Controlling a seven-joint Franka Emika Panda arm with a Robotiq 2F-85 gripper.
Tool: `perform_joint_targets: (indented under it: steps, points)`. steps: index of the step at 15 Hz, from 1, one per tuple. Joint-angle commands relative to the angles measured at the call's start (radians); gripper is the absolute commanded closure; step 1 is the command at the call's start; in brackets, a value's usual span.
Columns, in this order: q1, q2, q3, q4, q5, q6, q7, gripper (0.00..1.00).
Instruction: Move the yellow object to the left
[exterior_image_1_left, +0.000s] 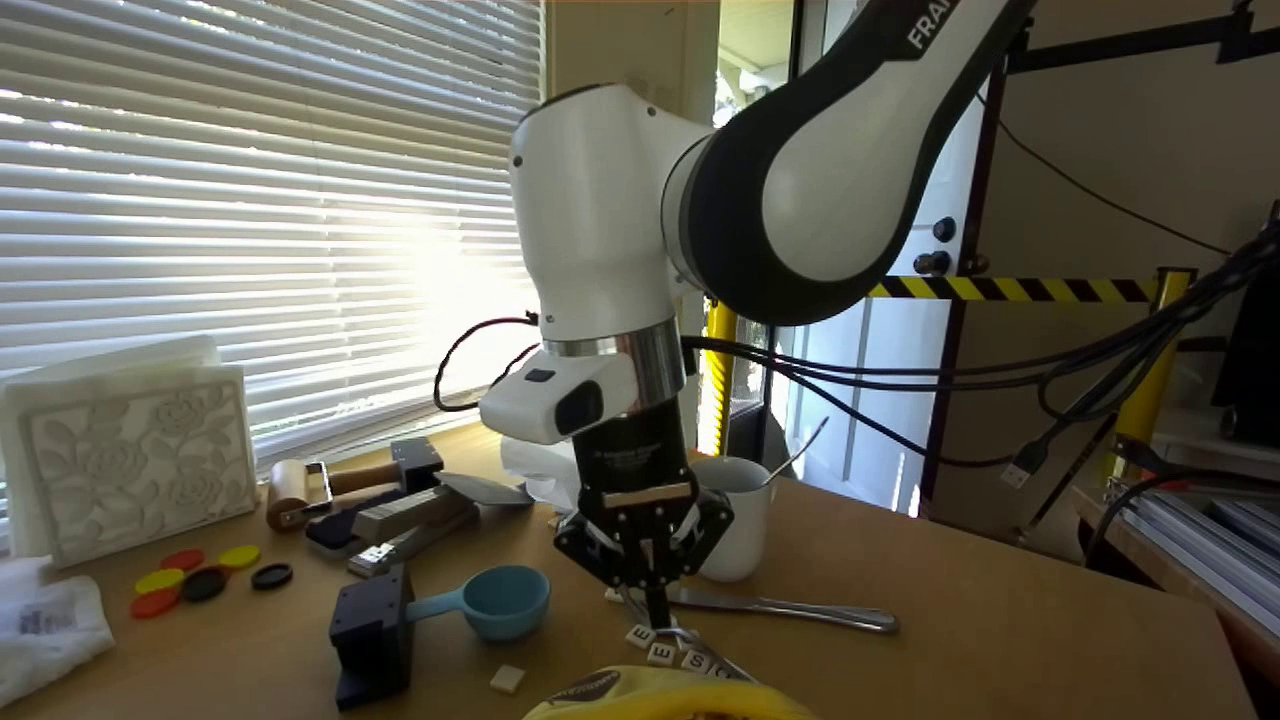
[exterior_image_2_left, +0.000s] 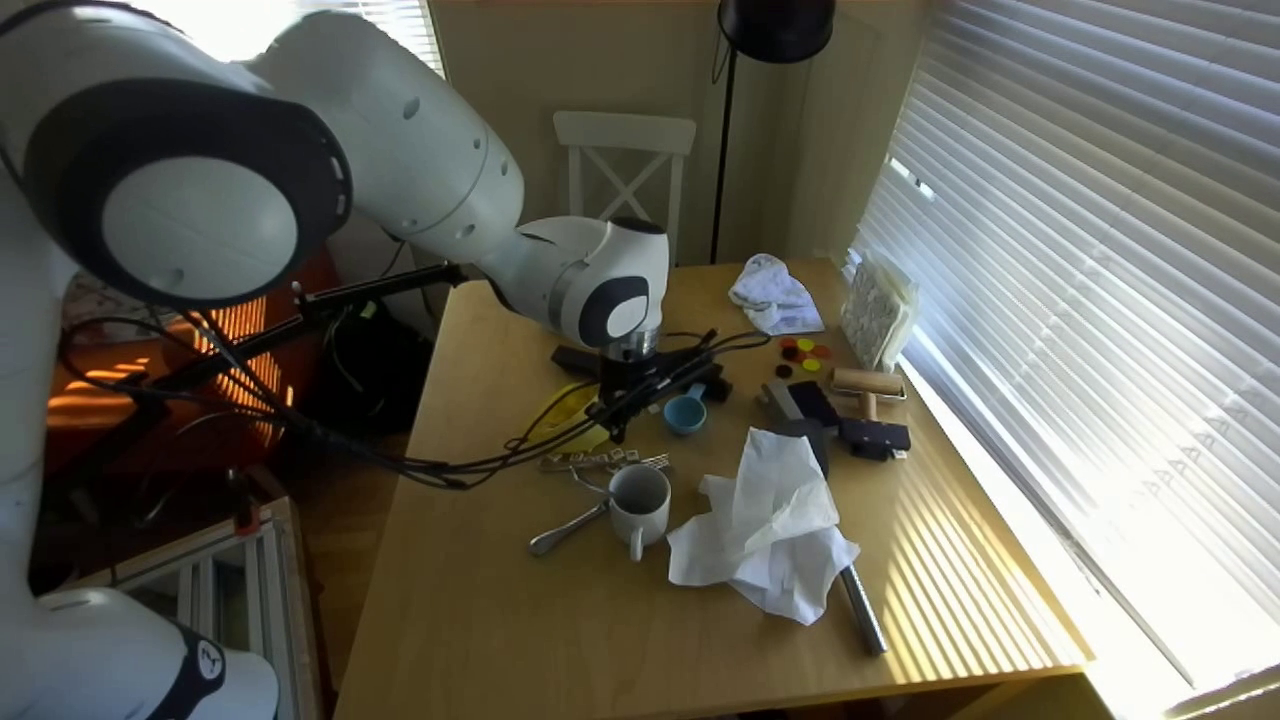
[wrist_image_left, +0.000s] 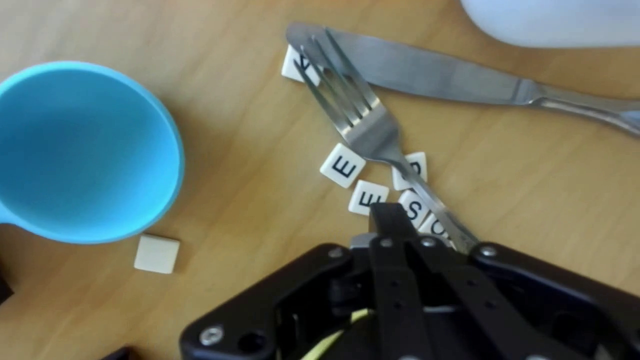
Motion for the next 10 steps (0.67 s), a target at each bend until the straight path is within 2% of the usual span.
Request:
perform_joint_targets:
  steps: [1,5,10]
  points:
    - [-0.032,0.018,0.043,0.007,0.062,-0.061,-0.103,1.0]
    - [-0.031,0.037,0.05,0.019,0.095,-0.124,-0.168,1.0]
    - [-0.021,0.077,0.052,0.048,0.111,-0.115,-0.211,1.0]
